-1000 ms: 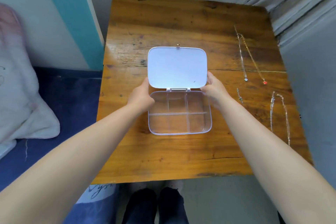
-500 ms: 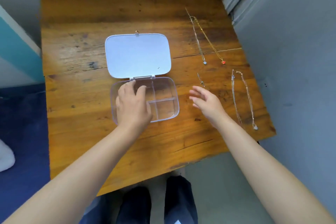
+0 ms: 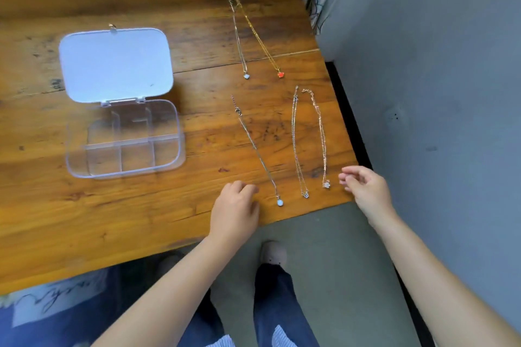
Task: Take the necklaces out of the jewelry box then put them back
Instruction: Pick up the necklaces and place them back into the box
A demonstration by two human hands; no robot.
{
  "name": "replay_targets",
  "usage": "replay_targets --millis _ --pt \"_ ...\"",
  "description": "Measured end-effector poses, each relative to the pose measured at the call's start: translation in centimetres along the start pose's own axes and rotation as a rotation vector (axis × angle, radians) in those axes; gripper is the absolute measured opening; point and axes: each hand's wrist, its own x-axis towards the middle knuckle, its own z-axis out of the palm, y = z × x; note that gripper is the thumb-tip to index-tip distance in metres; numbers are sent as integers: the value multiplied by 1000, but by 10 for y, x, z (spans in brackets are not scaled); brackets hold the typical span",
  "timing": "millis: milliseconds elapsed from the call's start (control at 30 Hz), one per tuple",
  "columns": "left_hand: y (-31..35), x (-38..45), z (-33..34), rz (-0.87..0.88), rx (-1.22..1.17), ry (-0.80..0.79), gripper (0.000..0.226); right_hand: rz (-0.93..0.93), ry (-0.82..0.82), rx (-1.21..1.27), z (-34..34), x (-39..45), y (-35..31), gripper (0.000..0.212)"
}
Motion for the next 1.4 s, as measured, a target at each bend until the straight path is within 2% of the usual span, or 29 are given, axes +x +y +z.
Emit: replay_targets --millis 133,267,367,500,567,667,767,867,967,1067,1133,1233,1300,1400 --pt "28 -13 30 -112 -35 59 24 -110 -87 -108 -12 3 7 18" --pt "36 -21 49 -217 -45 63 29 -202 -89 -178 -15 -6 13 19" --pt "38 -20 54 -210 -40 69 33 -277 -59 -231 -7 -20 21 17" --pt "44 -9 56 -161 13 78 44 -401 -111 -302 28 -34 14 19" --pt "46 -2 57 -143 63 64 36 -442 -144 -394 43 -29 5 25" --pt "46 4 54 -181 170 13 24 -463 -193 -556 55 -18 -5 18" --pt "46 8 50 -245 325 -74 24 -526 -232 -695 57 -19 -8 17" --pt "39 9 42 -302 370 -106 27 -611 -267 -792 57 -24 -15 17" --pt "27 11 31 -347 371 -109 21 -675 -276 -942 58 -22 -24 34" --pt "20 9 19 -357 254 -49 20 -638 -304 -839 57 -10 -26 23" --pt "16 5 6 -397 102 54 24 -547 -360 -710 51 -3 -32 26" --pt "15 3 -23 -434 -63 143 22 -502 -322 -492 37 2 -68 25" --pt "18 1 -54 -447 -282 201 19 -425 -344 -259 31 -4 -105 19" --pt "29 -2 -102 -372 -589 301 18 -378 -408 95 26 -17 -159 15"
